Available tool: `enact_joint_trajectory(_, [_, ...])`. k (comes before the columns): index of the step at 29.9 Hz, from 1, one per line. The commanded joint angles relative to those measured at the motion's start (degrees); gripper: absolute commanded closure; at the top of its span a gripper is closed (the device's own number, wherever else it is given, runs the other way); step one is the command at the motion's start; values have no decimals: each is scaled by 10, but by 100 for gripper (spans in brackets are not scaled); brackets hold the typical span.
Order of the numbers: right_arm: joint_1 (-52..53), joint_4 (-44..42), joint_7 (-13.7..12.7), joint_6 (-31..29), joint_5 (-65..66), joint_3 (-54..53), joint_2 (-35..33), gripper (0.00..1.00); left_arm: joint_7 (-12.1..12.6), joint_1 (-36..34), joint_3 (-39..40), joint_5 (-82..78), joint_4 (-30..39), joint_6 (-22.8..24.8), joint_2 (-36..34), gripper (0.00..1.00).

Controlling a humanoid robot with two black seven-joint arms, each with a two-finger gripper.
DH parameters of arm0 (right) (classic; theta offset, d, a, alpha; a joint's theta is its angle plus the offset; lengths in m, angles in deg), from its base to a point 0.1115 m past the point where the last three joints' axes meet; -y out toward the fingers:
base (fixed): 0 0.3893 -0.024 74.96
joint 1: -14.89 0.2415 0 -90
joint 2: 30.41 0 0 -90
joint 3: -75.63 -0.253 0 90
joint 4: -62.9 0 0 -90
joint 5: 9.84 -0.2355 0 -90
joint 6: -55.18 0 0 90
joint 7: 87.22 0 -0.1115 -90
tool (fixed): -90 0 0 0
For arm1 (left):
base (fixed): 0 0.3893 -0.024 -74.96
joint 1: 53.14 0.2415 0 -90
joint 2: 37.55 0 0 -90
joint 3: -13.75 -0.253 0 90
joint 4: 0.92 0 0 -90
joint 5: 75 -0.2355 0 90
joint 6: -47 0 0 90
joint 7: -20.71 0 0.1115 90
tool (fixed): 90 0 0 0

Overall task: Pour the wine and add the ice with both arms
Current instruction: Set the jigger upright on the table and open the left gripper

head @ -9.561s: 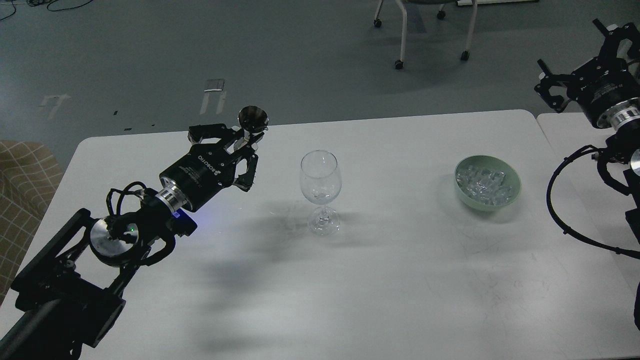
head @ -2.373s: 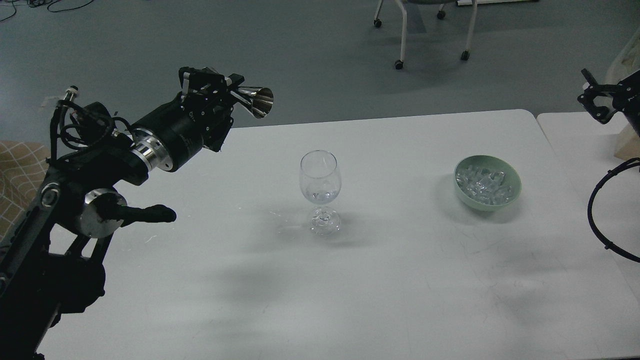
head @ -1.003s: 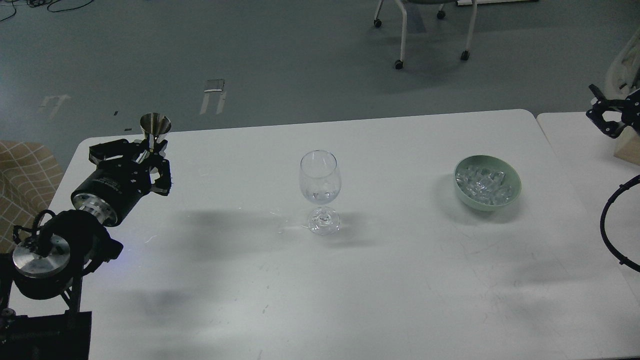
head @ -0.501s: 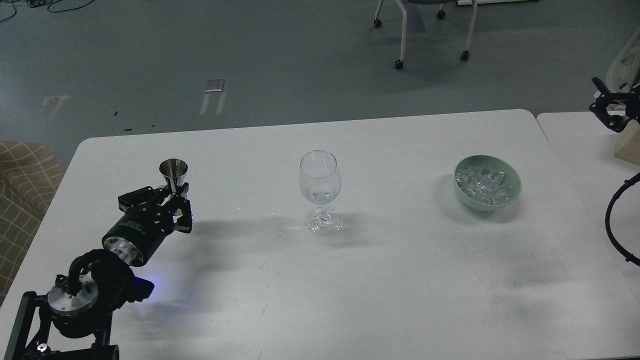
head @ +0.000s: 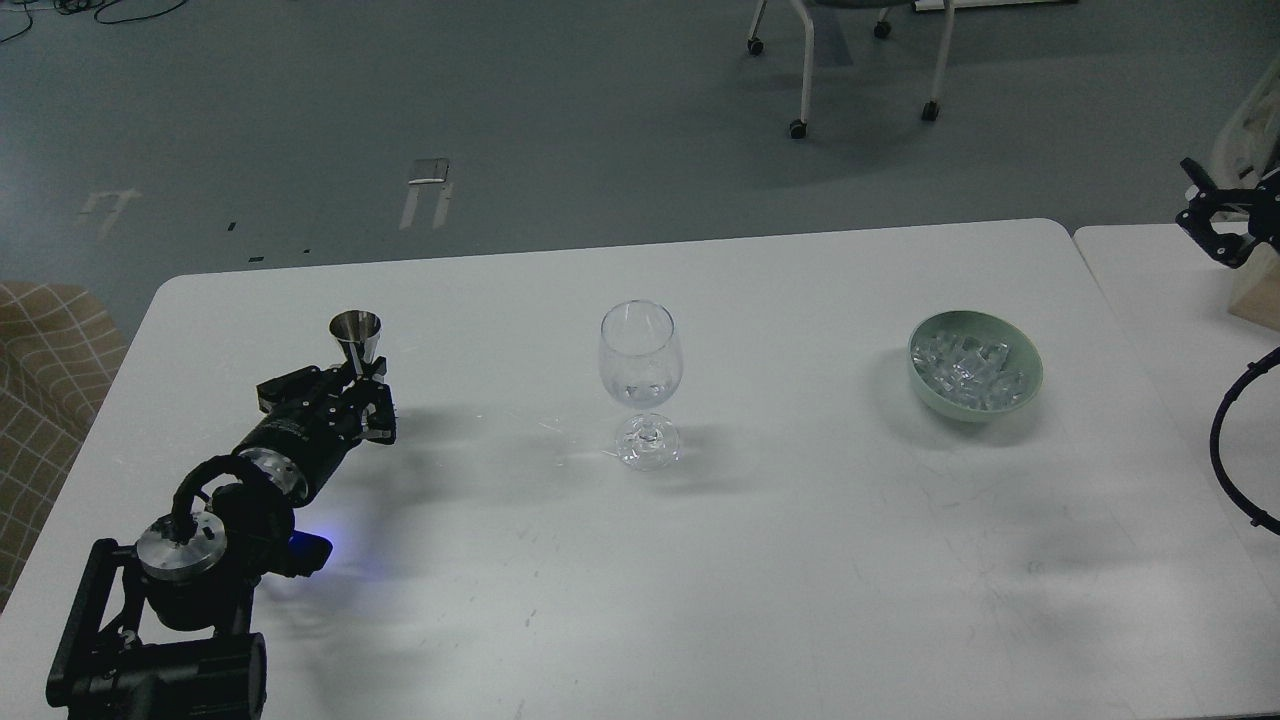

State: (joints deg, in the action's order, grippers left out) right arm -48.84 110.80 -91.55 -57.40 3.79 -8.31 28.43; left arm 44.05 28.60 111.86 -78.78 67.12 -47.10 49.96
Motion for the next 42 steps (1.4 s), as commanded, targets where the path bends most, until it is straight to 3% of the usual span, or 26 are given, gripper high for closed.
enact_joint_trajectory(1, [-1,0,0,0,0,0,0,0,-2,-2,0,-1,-2,0,-1,100])
enact_joint_trajectory(4, [-5,2,0,0,0,0,0,0,-4,-2,0,-1,-4,0,-1,99])
enact_joint_trajectory(15, [-14,7,0,0,-1,-3,-11,0,-8,-3,0,0,-17,0,-1,77])
enact_joint_trajectory(36, [-14,7,0,-1,-1,-3,-22,0,-5,-3,1,0,-15,0,0,61])
enact_joint_trajectory(42, [-14,7,0,-1,-1,-3,-22,0,-7,-4,1,-1,-8,-3,0,41])
